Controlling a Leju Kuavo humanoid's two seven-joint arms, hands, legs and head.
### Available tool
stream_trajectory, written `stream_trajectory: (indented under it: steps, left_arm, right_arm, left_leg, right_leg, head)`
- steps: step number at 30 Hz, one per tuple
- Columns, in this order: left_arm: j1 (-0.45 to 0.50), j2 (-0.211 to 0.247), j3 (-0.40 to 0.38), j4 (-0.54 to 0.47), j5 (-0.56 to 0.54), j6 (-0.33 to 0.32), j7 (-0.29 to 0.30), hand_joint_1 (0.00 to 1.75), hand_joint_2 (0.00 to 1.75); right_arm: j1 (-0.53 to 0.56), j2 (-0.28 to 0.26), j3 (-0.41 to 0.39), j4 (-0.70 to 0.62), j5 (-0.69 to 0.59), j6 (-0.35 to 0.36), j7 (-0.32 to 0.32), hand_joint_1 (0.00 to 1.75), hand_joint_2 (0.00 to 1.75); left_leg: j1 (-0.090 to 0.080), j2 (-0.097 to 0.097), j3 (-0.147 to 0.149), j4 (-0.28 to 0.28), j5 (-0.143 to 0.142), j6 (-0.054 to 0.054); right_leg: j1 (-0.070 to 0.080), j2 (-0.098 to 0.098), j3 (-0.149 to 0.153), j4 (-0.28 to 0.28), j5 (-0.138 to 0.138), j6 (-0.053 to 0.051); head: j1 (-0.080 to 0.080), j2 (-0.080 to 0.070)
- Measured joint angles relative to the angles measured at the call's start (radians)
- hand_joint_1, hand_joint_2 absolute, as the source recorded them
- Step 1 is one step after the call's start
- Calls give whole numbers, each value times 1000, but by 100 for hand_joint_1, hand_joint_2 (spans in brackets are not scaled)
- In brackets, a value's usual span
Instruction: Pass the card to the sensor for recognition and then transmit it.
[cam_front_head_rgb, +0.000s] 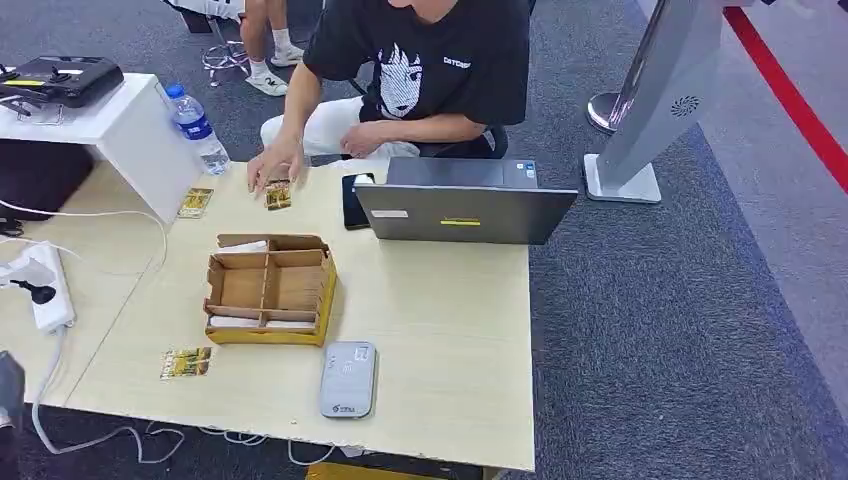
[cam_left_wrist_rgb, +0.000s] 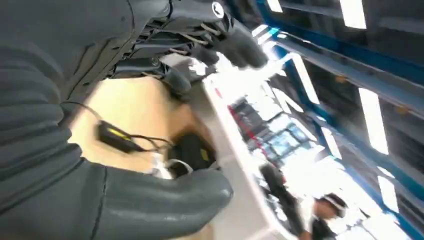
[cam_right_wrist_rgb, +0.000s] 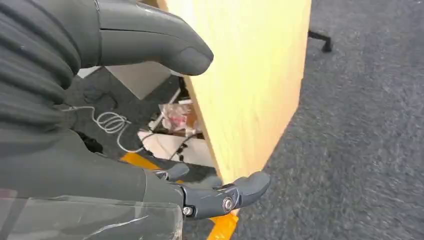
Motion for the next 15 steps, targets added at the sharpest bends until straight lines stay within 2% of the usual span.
stream_trajectory:
  steps: [4, 6, 8, 10, 15]
  left_arm:
    - [-15, -32, 124, 75, 68, -2, 121, 175, 175]
    - [-22, -39, 170, 137, 127, 7, 220, 175, 175]
    - [-34, -45, 216, 234, 185, 30, 349, 175, 175]
    - [-40, -47, 252, 315, 212, 32, 389, 175, 175]
    - [-58, -51, 312, 434, 225, 27, 403, 175, 175]
  right_arm:
    - [17, 0, 22, -36, -12, 5, -1, 175, 175]
    - [19, 0, 25, -52, 3, 0, 7, 175, 175]
    - [13, 0, 16, -58, 35, 15, 29, 175, 175]
    - [2, 0, -7, -58, 73, 46, 45, 175, 175]
    - [-11, 0, -52, -57, 103, 69, 56, 175, 175]
  left_leg:
    - [0, 0, 0, 0, 0, 0]
    - [0, 0, 0, 0, 0, 0]
    - [-1, 0, 0, 0, 0, 0]
    - [0, 0, 1, 1, 0, 0]
    - [-1, 0, 0, 1, 0, 1]
  right_leg:
    - [0, 0, 0, 0, 0, 0]
    - [0, 0, 0, 0, 0, 0]
    - [0, 0, 0, 0, 0, 0]
    - [0, 0, 0, 0, 0, 0]
    - [0, -1, 1, -1, 0, 0]
  head:
    - [0, 0]
    - [0, 0]
    - [0, 0]
    - [0, 0]
    - [0, 0]
